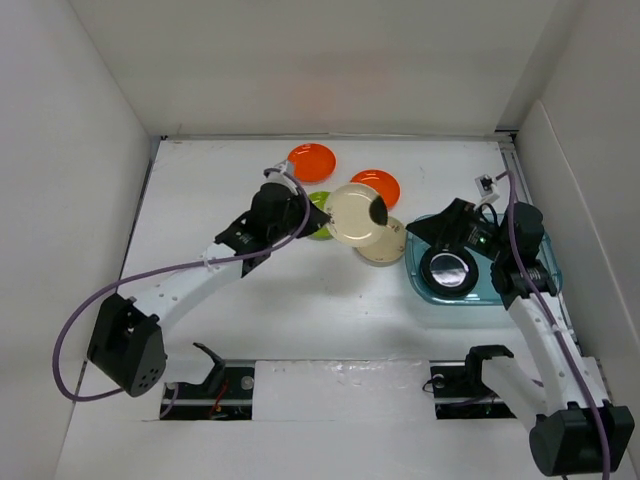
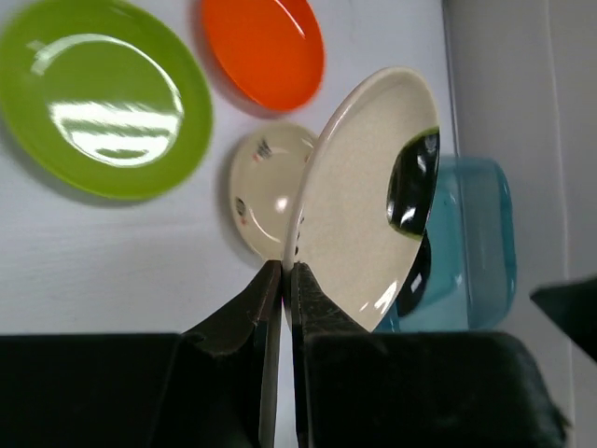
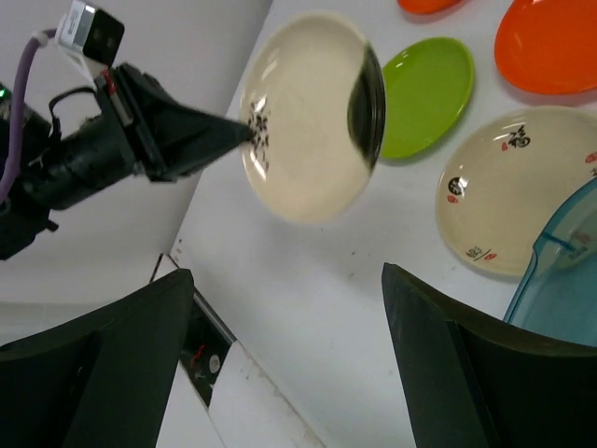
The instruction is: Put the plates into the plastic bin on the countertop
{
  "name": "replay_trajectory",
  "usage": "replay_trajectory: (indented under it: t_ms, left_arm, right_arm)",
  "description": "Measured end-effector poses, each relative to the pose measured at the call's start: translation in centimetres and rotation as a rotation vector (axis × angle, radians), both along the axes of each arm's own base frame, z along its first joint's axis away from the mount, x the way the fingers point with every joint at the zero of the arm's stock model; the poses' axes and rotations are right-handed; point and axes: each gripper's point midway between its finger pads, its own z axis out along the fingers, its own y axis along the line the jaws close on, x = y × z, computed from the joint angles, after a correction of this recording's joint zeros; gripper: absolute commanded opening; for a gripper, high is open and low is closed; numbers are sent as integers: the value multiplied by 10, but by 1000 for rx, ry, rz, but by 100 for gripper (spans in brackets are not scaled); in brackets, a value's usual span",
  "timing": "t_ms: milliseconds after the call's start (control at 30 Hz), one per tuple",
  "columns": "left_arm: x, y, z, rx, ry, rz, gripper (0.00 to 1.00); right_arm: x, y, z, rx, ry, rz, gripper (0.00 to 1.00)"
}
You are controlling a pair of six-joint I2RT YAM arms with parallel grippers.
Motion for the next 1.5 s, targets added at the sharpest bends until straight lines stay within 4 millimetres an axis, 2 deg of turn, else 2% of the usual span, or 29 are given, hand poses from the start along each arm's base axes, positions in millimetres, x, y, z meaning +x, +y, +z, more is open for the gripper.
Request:
replay_trajectory:
  t_ms: [200, 333, 433, 467, 567, 700, 733, 767, 833, 900, 933, 967, 1000, 1033, 1133, 1267, 1367, 1500]
  left_arm:
    - [-59, -62, 2, -33, 4, -252, 0]
    - [-80, -80, 9, -63, 3, -347, 0]
    - [-84, -86, 16, -87, -8, -380, 0]
    - [-85, -87, 18, -94, -13, -388, 0]
    - [-86, -91, 24, -115, -27, -405, 0]
    - [-84, -95, 28, -126, -36, -411, 0]
    - [-83, -97, 30, -128, -37, -412, 0]
    - [-80, -99, 32, -131, -42, -414, 0]
    - [-73, -102, 35, -129, -48, -402, 0]
    - [-65, -106, 36, -128, -47, -394, 0]
    - [-62, -107, 35, -124, -45, -391, 5]
    - [-60, -110, 34, -120, -42, -391, 30]
    - [-57, -112, 33, -117, -40, -391, 61]
    - [-54, -116, 34, -118, -41, -393, 99]
    - [-48, -123, 43, -135, -49, -372, 99]
    - [-33, -115, 46, -113, -57, -280, 99]
    - [-17, -93, 29, -48, -15, -168, 99]
    - [1, -54, 2, 31, 28, -31, 99]
  right_arm:
    - [23, -9, -6, -20, 27, -90, 84]
    - [30, -16, -11, -39, 38, -147, 79]
    - [31, -18, -13, -50, 35, -161, 57]
    - [31, -19, -14, -51, 35, -164, 46]
    - [29, -20, -16, -54, 32, -171, 34]
    - [24, -20, -14, -53, 25, -167, 34]
    - [22, -19, -13, -52, 24, -162, 15]
    - [21, -19, -13, -56, 22, -157, 6]
    - [20, -20, -15, -63, 23, -161, 1]
    - [23, -23, -16, -70, 24, -184, 0]
    - [24, -26, -17, -73, 30, -197, 0]
    - [25, -27, -18, -76, 33, -208, 0]
    - [26, -30, -20, -81, 40, -223, 0]
    - [26, -32, -24, -91, 58, -237, 0]
    - [27, -48, -47, -135, 165, -355, 0]
    - [28, -91, -70, -178, 292, -612, 0]
    - [21, -120, -71, -174, 324, -783, 0]
    - [10, -139, -65, -152, 310, -910, 0]
